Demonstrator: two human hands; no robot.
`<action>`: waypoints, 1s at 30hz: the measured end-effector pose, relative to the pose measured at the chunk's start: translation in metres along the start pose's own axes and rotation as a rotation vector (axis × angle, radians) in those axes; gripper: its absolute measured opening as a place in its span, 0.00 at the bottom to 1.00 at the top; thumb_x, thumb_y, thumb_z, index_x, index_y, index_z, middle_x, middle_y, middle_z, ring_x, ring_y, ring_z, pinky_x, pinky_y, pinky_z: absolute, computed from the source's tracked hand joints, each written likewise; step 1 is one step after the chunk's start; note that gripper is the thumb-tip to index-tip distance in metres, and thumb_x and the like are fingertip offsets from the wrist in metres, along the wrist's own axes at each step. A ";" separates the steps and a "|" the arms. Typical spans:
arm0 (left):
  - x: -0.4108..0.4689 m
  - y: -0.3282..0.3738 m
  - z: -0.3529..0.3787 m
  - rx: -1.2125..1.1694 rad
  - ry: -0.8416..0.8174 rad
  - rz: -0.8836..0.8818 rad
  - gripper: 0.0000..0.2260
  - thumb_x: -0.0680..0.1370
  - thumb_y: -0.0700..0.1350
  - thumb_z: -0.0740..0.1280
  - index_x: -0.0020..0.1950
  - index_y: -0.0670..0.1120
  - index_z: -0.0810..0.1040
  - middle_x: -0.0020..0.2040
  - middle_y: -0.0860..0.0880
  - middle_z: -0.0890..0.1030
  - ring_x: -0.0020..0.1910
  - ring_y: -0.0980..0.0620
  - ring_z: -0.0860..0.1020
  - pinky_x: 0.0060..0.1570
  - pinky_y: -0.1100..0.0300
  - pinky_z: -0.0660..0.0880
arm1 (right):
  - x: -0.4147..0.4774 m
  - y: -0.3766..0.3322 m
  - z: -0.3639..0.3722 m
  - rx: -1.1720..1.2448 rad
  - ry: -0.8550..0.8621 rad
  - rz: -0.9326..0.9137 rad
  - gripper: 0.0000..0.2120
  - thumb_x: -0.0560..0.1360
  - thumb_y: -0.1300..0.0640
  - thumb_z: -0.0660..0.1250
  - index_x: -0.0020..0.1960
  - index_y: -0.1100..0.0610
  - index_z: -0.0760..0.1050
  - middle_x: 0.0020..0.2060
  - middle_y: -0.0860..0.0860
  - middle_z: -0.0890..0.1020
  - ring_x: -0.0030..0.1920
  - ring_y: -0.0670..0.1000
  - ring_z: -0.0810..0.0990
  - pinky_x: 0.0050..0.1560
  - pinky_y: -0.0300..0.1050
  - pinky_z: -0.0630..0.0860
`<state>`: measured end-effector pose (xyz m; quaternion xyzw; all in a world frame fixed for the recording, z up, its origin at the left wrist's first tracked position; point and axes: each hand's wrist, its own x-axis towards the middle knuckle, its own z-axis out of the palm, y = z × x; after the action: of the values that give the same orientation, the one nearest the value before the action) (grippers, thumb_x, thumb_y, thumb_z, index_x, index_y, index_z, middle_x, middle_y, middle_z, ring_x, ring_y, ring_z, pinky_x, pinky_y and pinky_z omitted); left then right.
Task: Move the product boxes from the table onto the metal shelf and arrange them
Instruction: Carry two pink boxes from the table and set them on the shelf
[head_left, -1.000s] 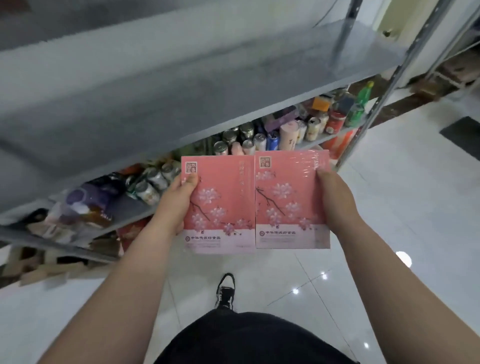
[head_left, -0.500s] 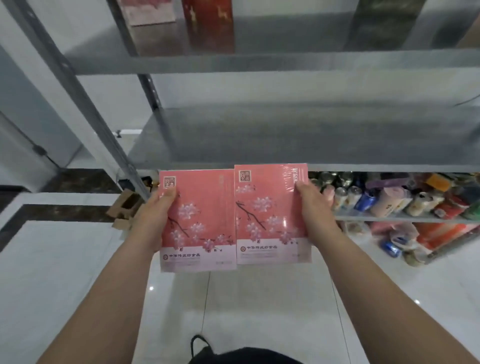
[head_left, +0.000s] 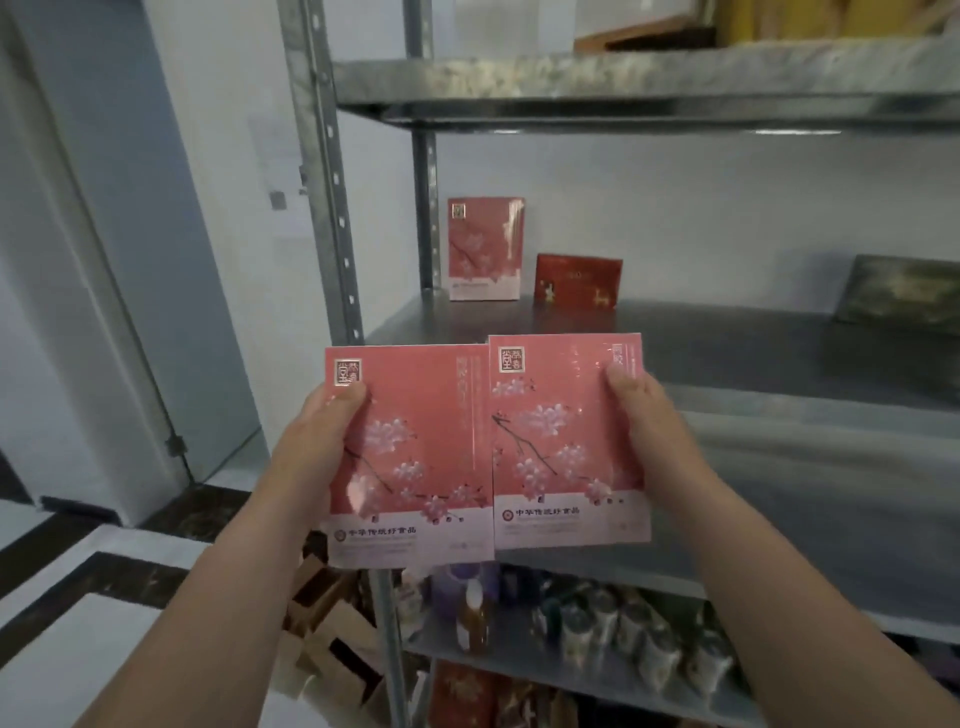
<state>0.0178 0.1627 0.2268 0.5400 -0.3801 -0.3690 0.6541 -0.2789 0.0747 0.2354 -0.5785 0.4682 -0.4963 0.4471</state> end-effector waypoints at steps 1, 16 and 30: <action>0.010 0.009 0.002 0.009 -0.015 0.030 0.13 0.80 0.54 0.66 0.61 0.50 0.75 0.45 0.44 0.86 0.41 0.43 0.85 0.44 0.46 0.81 | 0.009 -0.009 0.002 0.004 0.000 -0.031 0.12 0.78 0.33 0.61 0.54 0.37 0.76 0.45 0.42 0.86 0.43 0.46 0.87 0.48 0.51 0.82; 0.158 0.071 0.098 0.057 -0.023 0.277 0.11 0.78 0.51 0.69 0.59 0.53 0.75 0.37 0.53 0.85 0.31 0.54 0.83 0.28 0.61 0.76 | 0.193 -0.069 -0.040 0.137 0.058 -0.237 0.13 0.81 0.42 0.63 0.65 0.41 0.73 0.47 0.42 0.86 0.42 0.44 0.87 0.45 0.46 0.80; 0.274 0.045 0.158 -0.019 0.043 0.330 0.14 0.79 0.46 0.69 0.63 0.55 0.74 0.53 0.51 0.85 0.50 0.48 0.85 0.47 0.50 0.81 | 0.333 -0.040 -0.036 0.139 -0.074 -0.231 0.20 0.80 0.37 0.62 0.70 0.35 0.61 0.57 0.44 0.82 0.52 0.52 0.85 0.54 0.61 0.82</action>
<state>0.0002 -0.1425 0.3186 0.4717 -0.4459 -0.2486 0.7189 -0.2880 -0.2487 0.3304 -0.6141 0.3462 -0.5538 0.4431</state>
